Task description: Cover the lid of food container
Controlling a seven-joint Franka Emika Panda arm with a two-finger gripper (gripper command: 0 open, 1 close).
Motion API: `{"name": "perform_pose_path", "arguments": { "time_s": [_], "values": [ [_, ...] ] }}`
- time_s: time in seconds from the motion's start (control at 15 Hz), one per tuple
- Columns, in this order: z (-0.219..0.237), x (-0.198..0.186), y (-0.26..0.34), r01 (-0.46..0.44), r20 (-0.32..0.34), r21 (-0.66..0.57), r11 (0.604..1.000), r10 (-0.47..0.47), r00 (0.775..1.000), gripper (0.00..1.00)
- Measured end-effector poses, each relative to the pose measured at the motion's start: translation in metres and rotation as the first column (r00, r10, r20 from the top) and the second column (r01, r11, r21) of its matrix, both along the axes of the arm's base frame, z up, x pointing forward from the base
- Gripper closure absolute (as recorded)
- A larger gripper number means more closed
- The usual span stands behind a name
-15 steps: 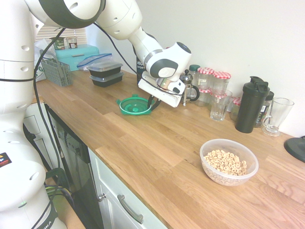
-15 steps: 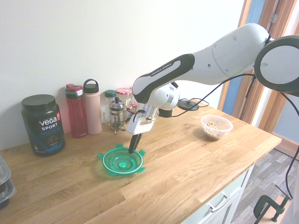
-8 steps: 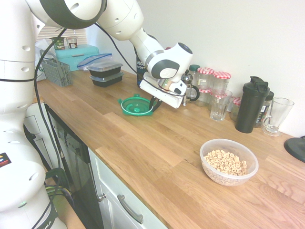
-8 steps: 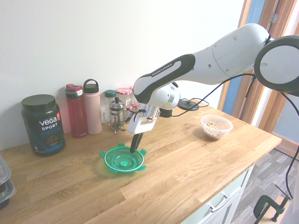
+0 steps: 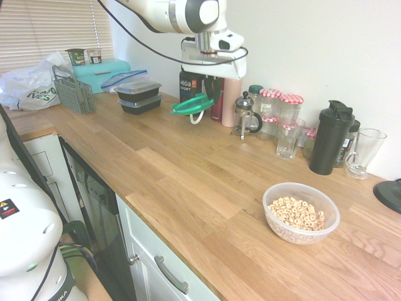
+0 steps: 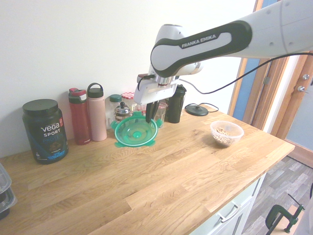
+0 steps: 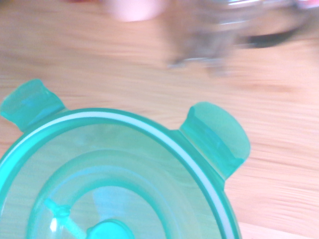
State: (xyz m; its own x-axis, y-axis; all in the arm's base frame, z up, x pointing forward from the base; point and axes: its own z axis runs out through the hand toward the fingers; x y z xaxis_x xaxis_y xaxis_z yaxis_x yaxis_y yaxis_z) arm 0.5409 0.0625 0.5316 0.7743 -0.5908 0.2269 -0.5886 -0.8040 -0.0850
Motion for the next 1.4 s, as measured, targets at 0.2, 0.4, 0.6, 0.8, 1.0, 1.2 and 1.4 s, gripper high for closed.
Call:
{"name": "perform_pose_path", "arguments": {
  "time_s": [0.2,0.4,0.6,0.8,1.0,1.2,1.4],
  "values": [
    [0.034,-0.029,-0.029,0.045,0.052,-0.206,0.977,-0.035,0.998,1.00],
    [0.077,-0.059,-0.069,0.101,0.103,-0.397,0.912,-0.066,0.993,1.00],
    [0.085,-0.061,-0.101,0.146,0.141,-0.570,0.808,-0.079,0.987,1.00],
    [0.068,-0.058,-0.128,0.188,0.162,-0.721,0.667,-0.102,0.982,1.00],
    [0.056,-0.059,-0.147,0.235,0.190,-0.834,0.498,-0.141,0.972,1.00],
    [0.020,-0.063,-0.163,0.253,0.201,-0.917,0.309,-0.193,0.960,1.00],
    [-0.019,-0.073,-0.175,0.228,0.195,-0.967,0.113,-0.247,0.949,1.00]
  ]
}}
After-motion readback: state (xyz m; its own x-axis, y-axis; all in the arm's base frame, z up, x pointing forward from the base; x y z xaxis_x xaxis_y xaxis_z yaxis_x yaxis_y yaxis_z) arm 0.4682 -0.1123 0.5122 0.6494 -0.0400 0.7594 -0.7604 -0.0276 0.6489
